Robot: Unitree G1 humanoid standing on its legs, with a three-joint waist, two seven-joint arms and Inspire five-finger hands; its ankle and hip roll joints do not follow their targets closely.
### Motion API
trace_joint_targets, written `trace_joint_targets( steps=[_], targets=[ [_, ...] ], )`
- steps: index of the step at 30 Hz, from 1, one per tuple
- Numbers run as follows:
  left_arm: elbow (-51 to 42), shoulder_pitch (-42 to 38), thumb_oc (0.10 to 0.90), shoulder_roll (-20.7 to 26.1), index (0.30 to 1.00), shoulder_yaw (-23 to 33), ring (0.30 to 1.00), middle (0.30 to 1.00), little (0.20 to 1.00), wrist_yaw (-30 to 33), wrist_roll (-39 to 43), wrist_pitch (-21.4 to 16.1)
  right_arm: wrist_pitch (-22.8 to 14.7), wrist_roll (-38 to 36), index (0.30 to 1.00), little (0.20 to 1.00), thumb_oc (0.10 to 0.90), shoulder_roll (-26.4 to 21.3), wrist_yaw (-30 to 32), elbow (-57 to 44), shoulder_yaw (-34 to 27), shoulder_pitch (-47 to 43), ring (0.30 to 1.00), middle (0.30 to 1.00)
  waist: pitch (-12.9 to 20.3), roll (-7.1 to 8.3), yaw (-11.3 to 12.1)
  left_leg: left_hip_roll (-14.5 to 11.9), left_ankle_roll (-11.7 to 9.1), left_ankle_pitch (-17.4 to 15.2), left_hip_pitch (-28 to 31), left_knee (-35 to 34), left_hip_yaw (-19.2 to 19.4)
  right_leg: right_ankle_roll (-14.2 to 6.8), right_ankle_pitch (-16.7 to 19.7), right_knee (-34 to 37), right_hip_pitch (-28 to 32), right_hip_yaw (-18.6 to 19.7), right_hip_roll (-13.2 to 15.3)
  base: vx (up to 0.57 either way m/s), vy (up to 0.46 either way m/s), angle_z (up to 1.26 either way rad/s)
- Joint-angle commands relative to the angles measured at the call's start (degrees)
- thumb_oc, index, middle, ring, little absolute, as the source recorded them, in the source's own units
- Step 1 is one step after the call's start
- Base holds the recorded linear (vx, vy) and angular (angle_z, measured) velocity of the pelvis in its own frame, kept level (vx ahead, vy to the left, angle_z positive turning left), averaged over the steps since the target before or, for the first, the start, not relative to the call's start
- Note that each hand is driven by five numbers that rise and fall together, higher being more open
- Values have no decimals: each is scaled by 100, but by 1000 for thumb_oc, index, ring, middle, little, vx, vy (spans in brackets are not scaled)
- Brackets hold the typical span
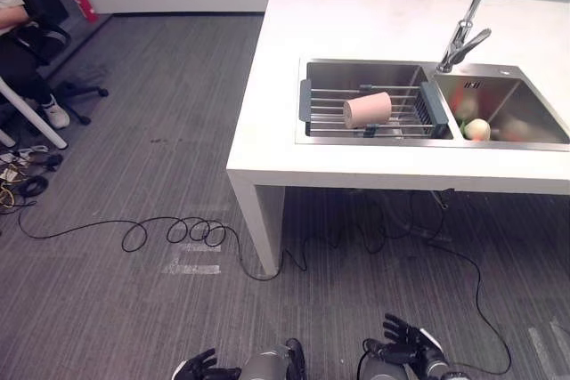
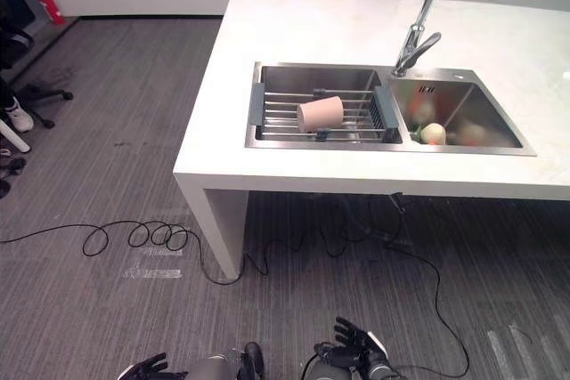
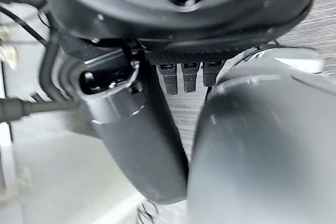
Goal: Place the dishes in the dishwasher.
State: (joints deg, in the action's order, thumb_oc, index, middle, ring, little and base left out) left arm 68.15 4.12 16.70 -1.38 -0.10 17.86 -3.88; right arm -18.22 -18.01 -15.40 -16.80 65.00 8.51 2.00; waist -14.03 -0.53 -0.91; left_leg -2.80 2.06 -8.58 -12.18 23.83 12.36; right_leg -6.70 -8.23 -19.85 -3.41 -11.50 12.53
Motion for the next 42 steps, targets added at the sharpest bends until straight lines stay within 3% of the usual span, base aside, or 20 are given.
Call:
trace_joint_targets(
  steps=[1, 4, 5, 6, 11, 16, 18, 21, 24, 27, 28, 29, 31, 33, 34, 35, 38, 39, 40, 42],
  targets=[
    [-56, -192, 800, -175, 900, -50, 900, 900, 900, 96, 156, 198, -78, -54, 900, 900, 800, -510, -72, -585, -68, -129, 900, 900, -34, -4, -121, -1192, -648, 336, 715, -665, -646, 64, -63, 266, 139, -208, -261, -52, -587, 12],
    [39, -264, 800, -284, 900, -127, 900, 900, 900, 1, 44, 56, -35, -99, 900, 900, 800, -506, 45, -574, -91, -69, 900, 900, -76, 40, -162, -1254, -653, 526, 699, -665, -211, 176, -163, 266, 269, -406, -257, -24, -244, 45],
    [7, -286, 800, -371, 900, -180, 900, 900, 900, 57, 61, 20, 10, -74, 900, 900, 800, -466, 176, -556, -92, -30, 900, 900, -82, 39, -103, -915, -585, 442, 642, -665, -175, 196, -178, 266, 323, -505, -257, 19, -113, 60],
    [-4, -277, 800, -386, 900, -178, 900, 900, 900, 91, 93, 24, 11, -74, 900, 900, 800, -444, 217, -507, -65, -45, 900, 900, -76, 8, -61, -746, -546, 355, 609, -665, -264, 193, -173, 266, 315, -494, -306, 32, -107, 59],
    [177, -287, 800, -370, 900, -159, 900, 900, 900, 210, 9, -45, 139, -349, 900, 900, 800, -361, 365, -33, -95, -126, 900, 900, 93, -76, -25, -565, -535, 172, 532, -665, -569, 221, -234, 266, 312, -516, -498, 47, -2, 26],
    [195, -431, 800, -279, 900, -49, 900, 900, 900, 148, 137, -77, 305, -931, 900, 900, 800, -255, 289, 302, -271, -54, 900, 900, 240, -92, -118, -602, -598, 82, 550, -665, -460, 173, -280, 266, 299, -518, -500, 41, 32, -4],
    [129, -512, 800, -268, 900, -24, 900, 900, 900, 73, 238, -164, 672, -1729, 900, 900, 800, -191, -167, 378, -502, 61, 900, 900, 320, -105, -199, -528, -588, -30, 582, -665, -406, 135, -308, 266, 260, -430, -458, 74, 63, -11],
    [14, -539, 800, -274, 900, -145, 900, 900, 900, 53, 456, -235, 1216, -1923, 900, 900, 800, -236, -401, 409, -615, 95, 900, 900, 368, -129, -265, -524, -623, -71, 545, -665, -332, 91, -305, 266, 140, -336, -401, 21, 59, -6],
    [19, -541, 800, -295, 900, -172, 900, 900, 900, 8, 433, -186, 1363, -2224, 900, 900, 800, -171, -977, 505, -671, 76, 900, 900, 399, -144, -269, -506, -628, -97, 551, -665, -300, 61, -295, 266, 120, -329, -379, 40, 34, -15],
    [162, -507, 800, -303, 900, -200, 900, 900, 900, -108, 283, -112, 1247, -1838, 900, 900, 800, -139, -1280, 618, -709, 65, 900, 900, 447, -150, -266, -451, -576, -118, 547, -665, -284, 42, -275, 266, 101, -285, -362, 62, 36, -11],
    [146, -511, 800, -382, 900, -417, 900, 900, 900, -692, 1164, 1137, 1804, -4800, 900, 900, 800, 227, -1905, 96, -1239, -333, 900, 900, -107, -233, -146, -385, -291, -417, 442, -665, 854, 57, -294, 266, 2, -1284, -547, -10, 27, -10],
    [253, -477, 800, -408, 900, -379, 900, 900, 900, -747, 1213, 1069, 1778, -4765, 900, 900, 800, 215, -1866, 80, -1187, -365, 900, 900, -91, -198, -143, -339, -284, -405, 427, -665, 874, 89, -367, 266, -42, -1155, -572, -73, 39, -25],
    [290, -425, 800, -532, 900, -315, 900, 900, 900, -1123, 1468, 952, 1483, -3988, 900, 900, 800, 84, -1753, 41, -1135, -428, 900, 900, -70, -135, -140, -163, -242, -454, 416, -665, 852, 154, -503, 266, -133, -965, -592, -82, 68, -32],
    [224, -441, 800, -595, 900, -368, 900, 900, 900, -1021, 1296, 898, 1402, -3502, 900, 900, 800, -2, -1636, -5, -1122, -425, 900, 900, -51, -76, -156, -17, -163, -473, 569, -665, 868, 176, -470, 266, -185, -822, -552, -4, 56, -32],
    [105, -461, 800, -619, 900, -527, 900, 900, 900, -943, 1099, 883, 1159, -2963, 900, 900, 800, -43, -1450, -151, -1010, -444, 900, 900, -168, 22, -76, 107, -193, -244, 456, -665, 706, 187, -401, 266, -127, -693, -471, -22, 24, -37],
    [66, -487, 800, -614, 900, -596, 900, 900, 900, -949, 1036, 922, 1085, -2924, 900, 900, 800, -62, -1410, -164, -938, -473, 900, 900, -222, 50, -17, 136, -212, -175, 378, -665, 626, 188, -388, 266, -105, -668, -442, -58, 22, -24],
    [70, -478, 800, -626, 900, -724, 900, 900, 900, -847, 929, 953, 909, -2979, 900, 900, 800, -58, -1181, -276, -809, -574, 900, 900, -191, -33, 37, 69, -167, -277, 369, -665, 579, 169, -412, 266, -27, -775, -526, 5, 76, 5],
    [25, -421, 800, -539, 900, -678, 900, 900, 900, -830, 538, 938, 1171, -3083, 900, 900, 800, 19, -1137, -709, -745, -542, 900, 900, -158, -196, -96, -43, -93, -375, 492, -665, 549, 129, -155, 266, 137, -890, -813, 108, 114, 10],
    [2, -436, 800, -487, 900, -692, 900, 900, 900, -825, 423, 967, 1235, -3052, 900, 900, 800, 24, -1082, -828, -725, -516, 900, 900, -196, -247, -149, -81, -40, -392, 537, -665, 521, 62, -1, -70, 0, -896, -776, 92, 97, 23],
    [33, -519, 800, -385, 900, -747, 900, 900, 900, -493, 567, 1094, 1191, -2924, 900, 900, 800, -22, -1075, -928, -647, -504, 900, 900, -365, -295, -240, -50, 88, -492, 624, -665, 401, -69, 260, -804, -631, -922, -405, -5, 17, 15]
  ],
)
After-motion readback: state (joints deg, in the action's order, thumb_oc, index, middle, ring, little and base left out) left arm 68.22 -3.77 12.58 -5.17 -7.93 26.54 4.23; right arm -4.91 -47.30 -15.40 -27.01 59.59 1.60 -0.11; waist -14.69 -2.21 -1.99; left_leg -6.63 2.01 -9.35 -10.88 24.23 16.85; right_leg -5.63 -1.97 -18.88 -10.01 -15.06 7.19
